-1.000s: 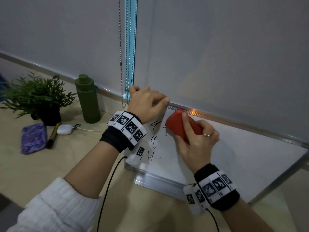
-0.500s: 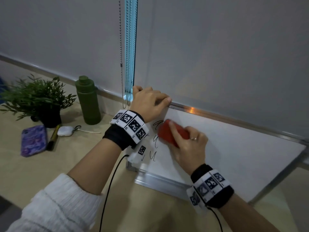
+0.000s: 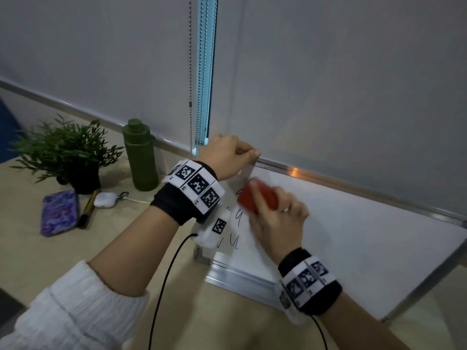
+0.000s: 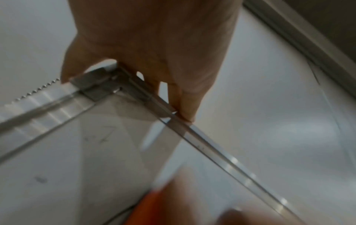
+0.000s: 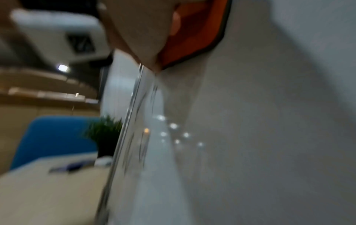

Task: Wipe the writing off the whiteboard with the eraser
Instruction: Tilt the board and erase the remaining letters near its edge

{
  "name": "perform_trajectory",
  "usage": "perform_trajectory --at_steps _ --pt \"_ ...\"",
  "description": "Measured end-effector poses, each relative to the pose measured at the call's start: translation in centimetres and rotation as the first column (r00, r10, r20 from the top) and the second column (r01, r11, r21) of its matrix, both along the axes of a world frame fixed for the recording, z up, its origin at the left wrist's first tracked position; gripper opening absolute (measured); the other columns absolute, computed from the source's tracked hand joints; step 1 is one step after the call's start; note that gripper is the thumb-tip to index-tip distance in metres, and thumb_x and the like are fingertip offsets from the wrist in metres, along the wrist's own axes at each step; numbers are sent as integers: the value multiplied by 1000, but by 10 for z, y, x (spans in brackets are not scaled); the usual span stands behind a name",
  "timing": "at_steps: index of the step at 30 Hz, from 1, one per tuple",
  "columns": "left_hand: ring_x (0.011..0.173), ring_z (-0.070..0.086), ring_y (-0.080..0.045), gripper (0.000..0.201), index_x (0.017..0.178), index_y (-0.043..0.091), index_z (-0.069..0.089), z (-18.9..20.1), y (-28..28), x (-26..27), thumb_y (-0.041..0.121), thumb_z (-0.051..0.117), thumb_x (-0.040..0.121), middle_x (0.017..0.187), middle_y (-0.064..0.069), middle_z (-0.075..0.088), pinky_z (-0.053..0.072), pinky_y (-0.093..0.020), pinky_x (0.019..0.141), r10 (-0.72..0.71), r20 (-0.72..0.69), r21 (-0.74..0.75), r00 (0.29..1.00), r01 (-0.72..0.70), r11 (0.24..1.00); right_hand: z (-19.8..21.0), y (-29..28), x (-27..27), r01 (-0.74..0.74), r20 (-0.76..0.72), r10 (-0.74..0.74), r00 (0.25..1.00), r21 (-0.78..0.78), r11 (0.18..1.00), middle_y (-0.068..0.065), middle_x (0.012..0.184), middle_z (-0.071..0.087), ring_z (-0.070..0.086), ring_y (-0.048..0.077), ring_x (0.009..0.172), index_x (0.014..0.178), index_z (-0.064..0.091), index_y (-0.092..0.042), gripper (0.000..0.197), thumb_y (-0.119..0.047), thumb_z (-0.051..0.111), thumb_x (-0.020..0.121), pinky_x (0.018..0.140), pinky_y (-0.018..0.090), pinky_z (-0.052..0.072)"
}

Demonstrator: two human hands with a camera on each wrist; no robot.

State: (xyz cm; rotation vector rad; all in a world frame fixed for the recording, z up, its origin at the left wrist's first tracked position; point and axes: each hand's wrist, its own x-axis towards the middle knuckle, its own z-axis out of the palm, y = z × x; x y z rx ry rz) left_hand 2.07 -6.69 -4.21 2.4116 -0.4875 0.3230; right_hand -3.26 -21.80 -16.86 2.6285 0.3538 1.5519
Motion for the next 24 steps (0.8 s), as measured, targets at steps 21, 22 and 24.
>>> perform_trajectory --at_steps 21,22,24 --pt "84 33 -18 26 99 24 66 -12 1 -4 36 47 87 65 7 44 21 -24 68 -72 83 -67 994 78 995 -50 -7 -15 -109 -98 84 992 -290 951 2 103 42 40 23 86 120 46 -32 72 -22 70 54 74 33 29" --pt "84 34 -18 25 99 23 67 -11 0 -5 36 48 87 64 8 42 21 -23 67 -80 93 -66 992 87 994 -34 -5 -10 -54 -12 52 999 -210 976 2 103 42 40 23 88 121 46 -34 64 -32 71 62 75 33 27" --pt "83 34 -18 25 99 22 67 -10 -2 -6 34 49 87 70 5 46 17 -21 62 -96 116 -65 989 104 992 -3 -1 1 27 98 -24 995 -23 999 3 105 42 40 24 90 124 46 -34 48 -47 55 79 76 34 26"
